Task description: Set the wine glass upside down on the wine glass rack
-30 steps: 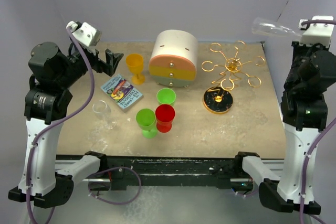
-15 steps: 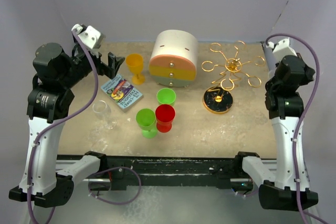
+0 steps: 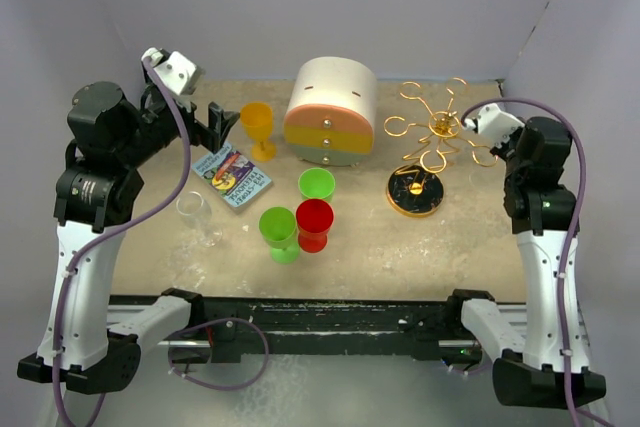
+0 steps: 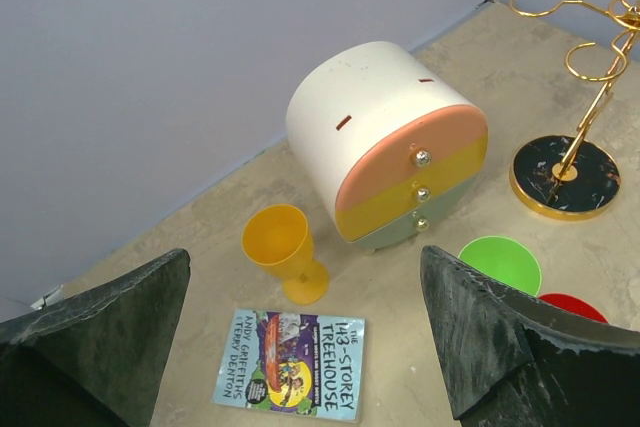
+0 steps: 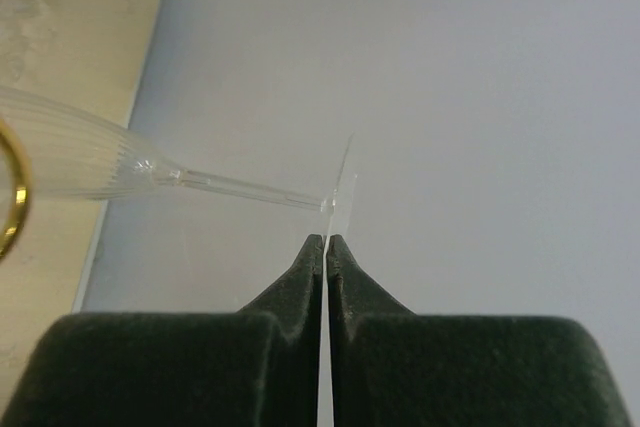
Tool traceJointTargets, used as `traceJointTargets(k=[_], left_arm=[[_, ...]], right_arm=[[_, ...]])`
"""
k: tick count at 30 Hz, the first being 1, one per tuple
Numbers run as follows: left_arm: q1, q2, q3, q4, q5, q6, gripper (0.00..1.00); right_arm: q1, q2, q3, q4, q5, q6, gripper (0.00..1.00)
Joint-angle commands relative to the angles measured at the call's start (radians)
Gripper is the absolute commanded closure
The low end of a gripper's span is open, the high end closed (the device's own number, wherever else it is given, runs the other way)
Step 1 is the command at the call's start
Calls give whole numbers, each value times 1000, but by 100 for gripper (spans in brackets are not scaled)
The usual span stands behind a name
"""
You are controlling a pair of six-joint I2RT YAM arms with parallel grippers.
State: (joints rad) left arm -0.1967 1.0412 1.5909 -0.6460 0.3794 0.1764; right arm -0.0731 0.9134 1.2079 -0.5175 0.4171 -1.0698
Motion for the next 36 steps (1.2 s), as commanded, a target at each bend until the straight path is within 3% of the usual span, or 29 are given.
traceJointTargets(k=[1, 12, 36], left_arm=[[10, -5, 1, 38, 18, 13, 1], [17, -4, -1, 47, 28, 12, 1], [34, 3, -18, 69, 42, 13, 1]], right_arm=[[24, 3, 52, -89, -130, -95, 100], [94, 54, 129, -154, -229, -184, 100], [163, 161, 133, -28, -290, -277, 100]])
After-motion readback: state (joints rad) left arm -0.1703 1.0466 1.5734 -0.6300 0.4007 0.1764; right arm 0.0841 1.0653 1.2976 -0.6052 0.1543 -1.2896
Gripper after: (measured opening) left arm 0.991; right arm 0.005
